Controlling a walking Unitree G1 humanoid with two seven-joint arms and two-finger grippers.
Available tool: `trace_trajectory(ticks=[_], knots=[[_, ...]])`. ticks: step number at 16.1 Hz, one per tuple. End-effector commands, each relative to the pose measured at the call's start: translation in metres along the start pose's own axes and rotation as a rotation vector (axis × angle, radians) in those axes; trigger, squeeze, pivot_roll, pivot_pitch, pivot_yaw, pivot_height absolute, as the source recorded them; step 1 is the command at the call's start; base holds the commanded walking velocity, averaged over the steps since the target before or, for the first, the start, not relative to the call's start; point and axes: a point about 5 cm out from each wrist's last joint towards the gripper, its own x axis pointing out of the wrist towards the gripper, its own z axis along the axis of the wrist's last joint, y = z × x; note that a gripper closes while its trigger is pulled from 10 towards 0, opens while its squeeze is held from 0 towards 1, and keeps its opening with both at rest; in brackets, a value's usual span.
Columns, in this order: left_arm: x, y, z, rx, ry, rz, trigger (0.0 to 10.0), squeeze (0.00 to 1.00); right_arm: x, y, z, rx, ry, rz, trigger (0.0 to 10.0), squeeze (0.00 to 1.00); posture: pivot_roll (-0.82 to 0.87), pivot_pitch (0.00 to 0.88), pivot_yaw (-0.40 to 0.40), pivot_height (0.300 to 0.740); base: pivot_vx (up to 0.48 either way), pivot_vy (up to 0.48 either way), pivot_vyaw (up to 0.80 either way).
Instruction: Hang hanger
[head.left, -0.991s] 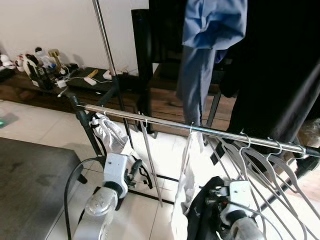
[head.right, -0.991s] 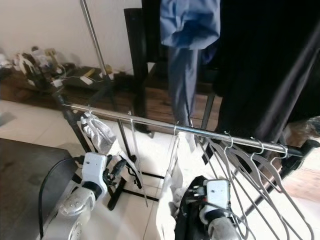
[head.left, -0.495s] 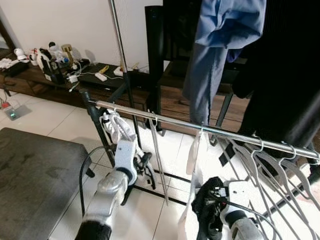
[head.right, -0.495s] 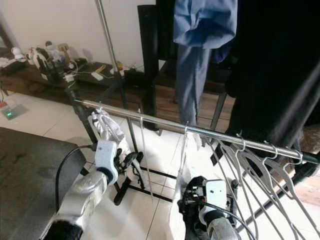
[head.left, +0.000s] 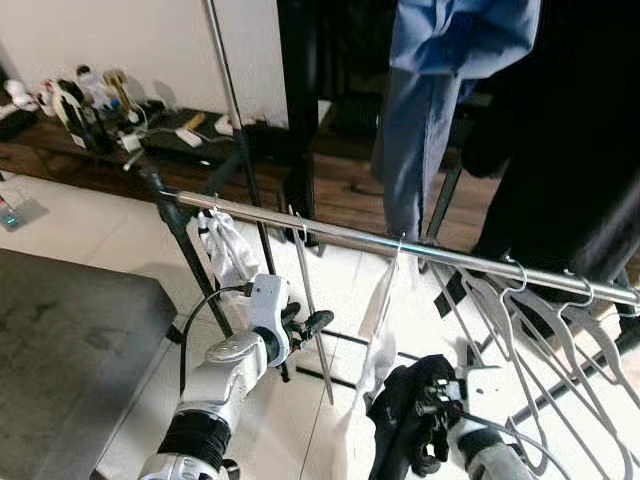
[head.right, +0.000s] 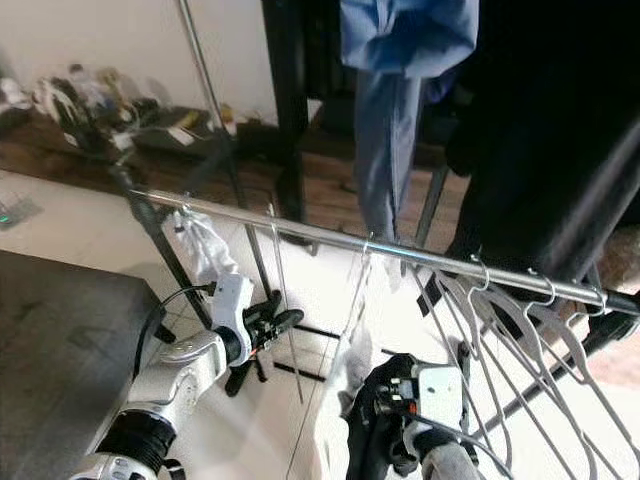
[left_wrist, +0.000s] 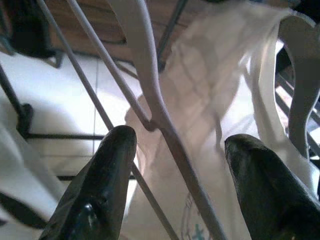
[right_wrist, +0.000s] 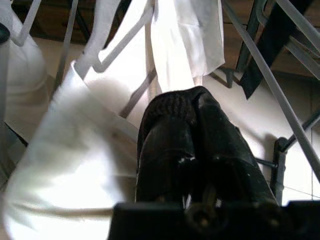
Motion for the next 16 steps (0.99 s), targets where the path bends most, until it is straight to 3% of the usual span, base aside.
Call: trace_trajectory(ticks=[1, 6, 15, 16], knots=[[0.000, 0.004, 0.002, -0.011, 0.006, 0.001, 10.0, 0.00, -0.002, 0.001, 0.004, 0.003, -0.015, 0.001, 10.0, 0.00, -0.07, 0.214, -0.006, 0.740, 0.000, 0.000, 0.00], [0.011, 0.023, 0.024, -0.026, -0.009, 0.214, 10.0, 0.00, -0.008, 0.003, 0.004, 0.013, -0.004, -0.006, 10.0, 0.00, -0.09, 0.225, 0.010, 0.740, 0.000, 0.000, 0.00], [0.016, 0.027, 0.038, 0.049, -0.047, 0.265, 10.0, 0.00, -0.008, 0.005, 0.001, 0.027, 0.004, -0.012, 10.0, 0.00, -0.08, 0.229, 0.019, 0.740, 0.000, 0.000, 0.00], [0.016, 0.027, 0.038, 0.049, -0.051, 0.263, 4.8, 0.00, -0.008, 0.006, 0.001, 0.028, 0.004, -0.012, 10.0, 0.00, -0.08, 0.229, 0.019, 0.740, 0.000, 0.000, 0.00]])
